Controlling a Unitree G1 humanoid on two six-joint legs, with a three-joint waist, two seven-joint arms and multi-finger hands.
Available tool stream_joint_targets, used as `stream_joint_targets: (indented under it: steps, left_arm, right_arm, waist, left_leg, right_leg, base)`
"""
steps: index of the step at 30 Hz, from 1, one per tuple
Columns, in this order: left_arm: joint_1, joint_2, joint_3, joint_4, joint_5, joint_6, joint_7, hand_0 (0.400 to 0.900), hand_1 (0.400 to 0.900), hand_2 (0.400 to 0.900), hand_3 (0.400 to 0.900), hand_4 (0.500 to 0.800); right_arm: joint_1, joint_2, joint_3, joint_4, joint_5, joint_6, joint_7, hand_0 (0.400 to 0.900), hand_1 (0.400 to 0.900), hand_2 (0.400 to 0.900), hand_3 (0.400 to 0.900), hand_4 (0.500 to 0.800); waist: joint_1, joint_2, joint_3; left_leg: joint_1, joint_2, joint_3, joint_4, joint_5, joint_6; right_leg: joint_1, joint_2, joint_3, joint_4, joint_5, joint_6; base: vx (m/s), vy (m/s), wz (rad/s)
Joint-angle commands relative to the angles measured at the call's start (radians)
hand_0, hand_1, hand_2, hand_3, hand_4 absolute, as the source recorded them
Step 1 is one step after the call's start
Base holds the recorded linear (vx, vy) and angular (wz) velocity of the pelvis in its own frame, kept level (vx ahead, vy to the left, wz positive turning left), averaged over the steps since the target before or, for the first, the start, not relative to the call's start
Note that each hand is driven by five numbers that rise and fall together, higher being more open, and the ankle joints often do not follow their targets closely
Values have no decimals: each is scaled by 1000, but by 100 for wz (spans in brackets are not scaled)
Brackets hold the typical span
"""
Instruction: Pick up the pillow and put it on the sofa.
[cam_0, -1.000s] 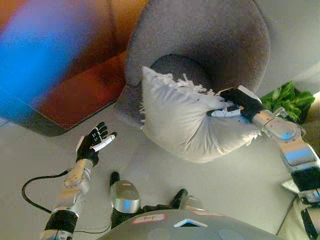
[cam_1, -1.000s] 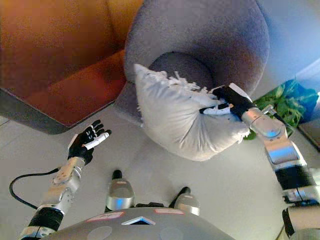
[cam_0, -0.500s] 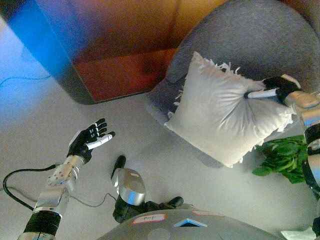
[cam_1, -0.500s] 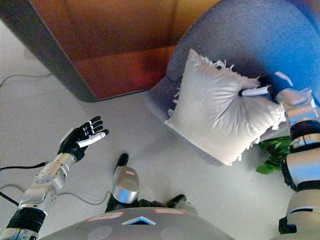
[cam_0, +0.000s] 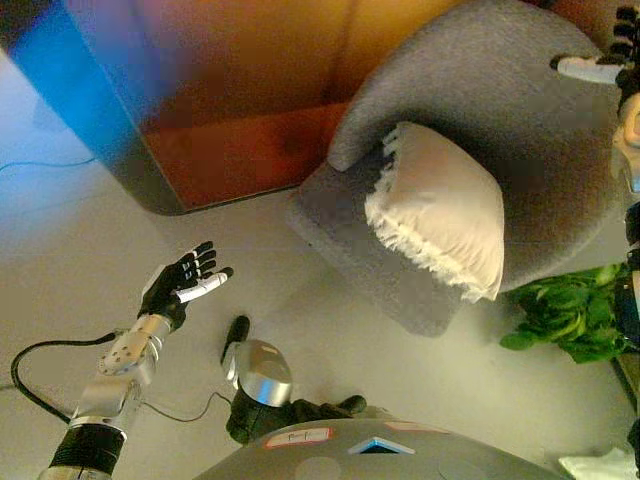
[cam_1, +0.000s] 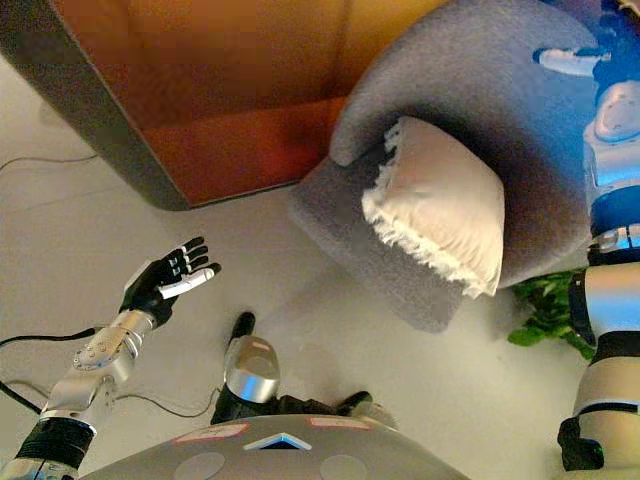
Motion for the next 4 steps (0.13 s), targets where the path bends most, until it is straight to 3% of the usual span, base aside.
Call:
stream_joint_targets:
  steps: [1,4]
  left_arm:
    - [-46,-12,-98,-88,-17,-130,5,900,900,900,900,800]
    - [-63,-50,-97,-59,-8,-142,49,900,900,900,900,800]
  right_arm:
    - [53,-68,-24,-152,38,-103,-44,900,900,900,900,800]
    - [224,-9,-95,-345,40,-123,-21,900,900,900,900,800]
  waist:
    - [-33,54,-111]
    - [-86,59,-106]
  left_leg:
    - [83,-42,84,-52,-48,93]
    - [82,-52,127,-27,-49,112]
  right_leg:
    - [-45,-75,62,107,-40,145]
    - [-80,-98,82,128,-12,134]
  base:
    - [-81,106,-38]
    - [-140,88,-38]
